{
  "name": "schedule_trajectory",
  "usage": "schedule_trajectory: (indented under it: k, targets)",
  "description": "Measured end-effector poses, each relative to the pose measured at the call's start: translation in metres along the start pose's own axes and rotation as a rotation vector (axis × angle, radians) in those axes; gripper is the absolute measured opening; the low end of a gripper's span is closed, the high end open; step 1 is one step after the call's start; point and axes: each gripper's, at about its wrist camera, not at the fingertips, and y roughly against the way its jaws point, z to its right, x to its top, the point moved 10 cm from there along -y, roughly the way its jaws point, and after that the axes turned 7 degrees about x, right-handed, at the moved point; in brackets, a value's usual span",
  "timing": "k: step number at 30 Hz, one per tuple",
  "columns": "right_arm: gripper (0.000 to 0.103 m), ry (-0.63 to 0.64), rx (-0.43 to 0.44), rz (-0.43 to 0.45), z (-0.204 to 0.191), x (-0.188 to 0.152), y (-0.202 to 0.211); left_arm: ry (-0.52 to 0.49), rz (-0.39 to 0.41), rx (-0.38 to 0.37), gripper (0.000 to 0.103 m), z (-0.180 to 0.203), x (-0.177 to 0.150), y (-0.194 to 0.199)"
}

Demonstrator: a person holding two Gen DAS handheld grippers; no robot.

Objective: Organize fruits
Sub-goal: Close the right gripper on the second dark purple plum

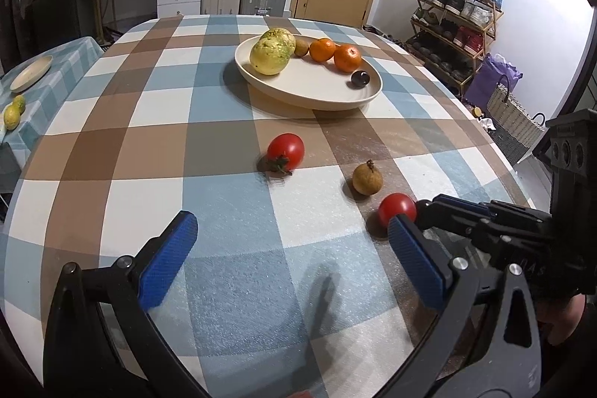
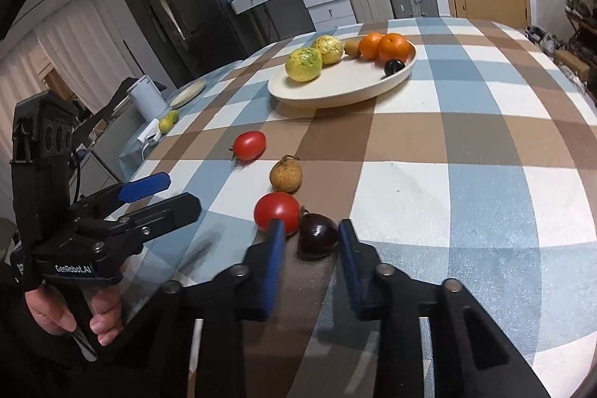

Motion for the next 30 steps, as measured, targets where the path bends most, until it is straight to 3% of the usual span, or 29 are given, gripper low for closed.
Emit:
schedule_trajectory:
  k: [14, 20, 24, 30]
  targets:
    - [0.020, -0.050, 0.109, 0.059, 0.000, 0.006, 0.014, -0.049, -0.011, 0.012, 0.102, 0.013, 0.020, -0.009]
    - [0.020, -0.068, 0.130, 0.100, 0.010, 0.014, 0.031, -0.089, -0.048, -0.062, 0.102, 0.039, 0.031, -0.016]
    - [0.020, -0.081, 0.104, 0.119, 0.019, 0.020, 0.044, -0.144, -0.095, -0.072, 0.102, 0.055, 0.031, -0.029]
    - [0.020, -0.067, 0.121, 0.157, 0.022, 0.031, 0.059, -0.146, -0.154, -0.122, 0.100, 0.071, 0.033, -0.043]
